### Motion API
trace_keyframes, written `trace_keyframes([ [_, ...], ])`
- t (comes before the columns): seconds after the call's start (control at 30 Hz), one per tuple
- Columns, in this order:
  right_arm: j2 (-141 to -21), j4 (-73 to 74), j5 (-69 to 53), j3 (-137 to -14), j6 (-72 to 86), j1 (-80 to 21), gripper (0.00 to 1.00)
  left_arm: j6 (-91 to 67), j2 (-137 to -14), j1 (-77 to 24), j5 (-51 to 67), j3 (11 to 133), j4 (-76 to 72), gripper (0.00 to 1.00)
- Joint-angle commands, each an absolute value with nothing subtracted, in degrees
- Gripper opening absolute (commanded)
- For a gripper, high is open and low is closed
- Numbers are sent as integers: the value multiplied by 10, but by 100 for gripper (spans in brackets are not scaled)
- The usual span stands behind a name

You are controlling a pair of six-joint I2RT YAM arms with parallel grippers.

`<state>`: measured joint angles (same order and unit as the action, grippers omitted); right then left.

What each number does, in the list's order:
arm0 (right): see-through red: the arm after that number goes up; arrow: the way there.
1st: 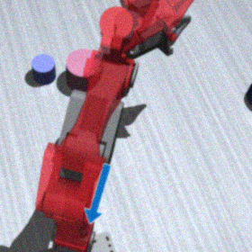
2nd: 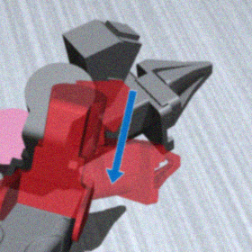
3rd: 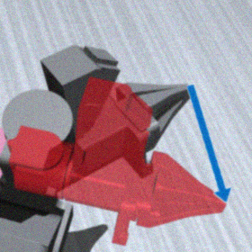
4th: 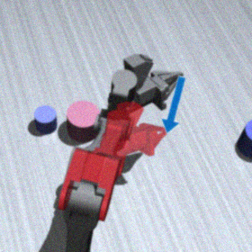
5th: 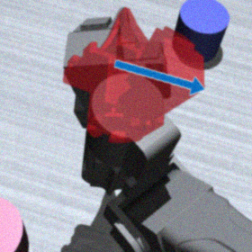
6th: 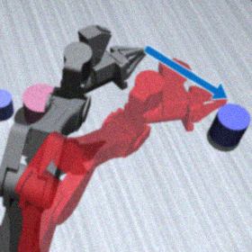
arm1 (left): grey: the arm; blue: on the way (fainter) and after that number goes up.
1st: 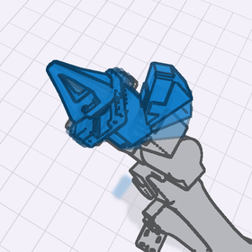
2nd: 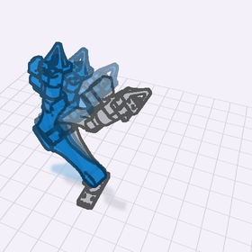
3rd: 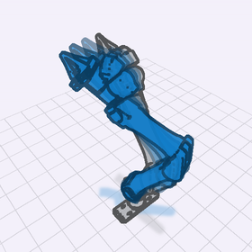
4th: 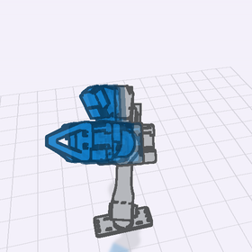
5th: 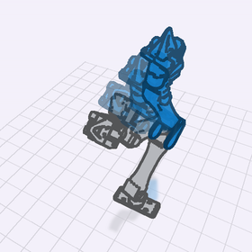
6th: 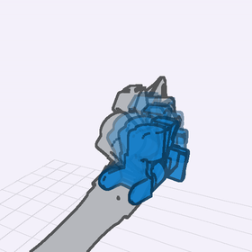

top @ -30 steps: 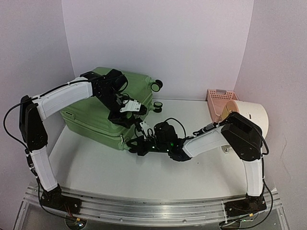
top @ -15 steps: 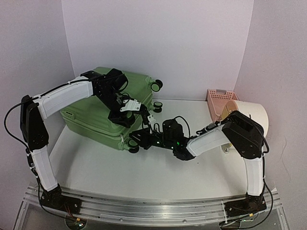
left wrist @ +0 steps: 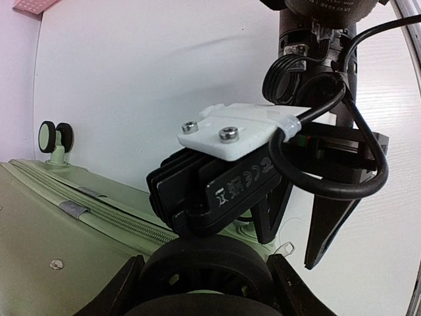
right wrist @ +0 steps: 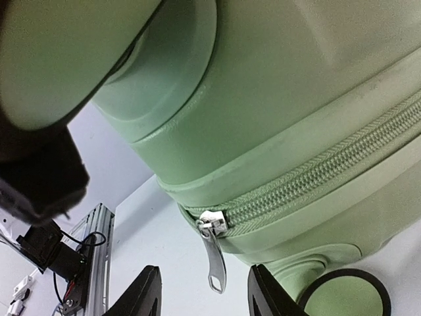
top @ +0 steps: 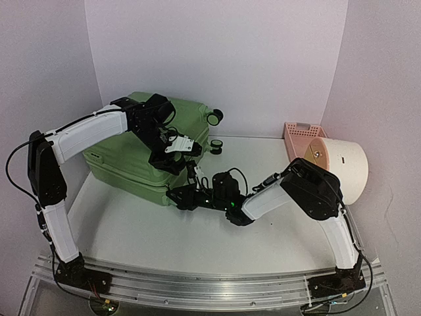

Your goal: Open, take out, and arrange the luggage

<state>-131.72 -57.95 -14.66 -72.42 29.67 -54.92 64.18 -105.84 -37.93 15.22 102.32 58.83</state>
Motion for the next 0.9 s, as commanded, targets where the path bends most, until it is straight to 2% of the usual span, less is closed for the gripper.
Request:
trace_keyframes([
  [0.0,-1332,-593,-159,-769,331,-552,45,608,-1052,-353,182,1031,534,0],
  [0.33,-1367,-519,-144,-822,360,-559,28,598,-1057,-356,190,1038,507,0],
  [0.4,-1376,-518,-145,-834,375,-560,13,600,-1058,-357,191,1039,509,0],
  [0.47,-1378,-512,-143,-842,379,-559,7,600,-1057,-356,190,1036,510,0],
  [0.87,-1400,-490,-180,-865,420,-559,11,607,-1062,-356,186,1050,499,0],
])
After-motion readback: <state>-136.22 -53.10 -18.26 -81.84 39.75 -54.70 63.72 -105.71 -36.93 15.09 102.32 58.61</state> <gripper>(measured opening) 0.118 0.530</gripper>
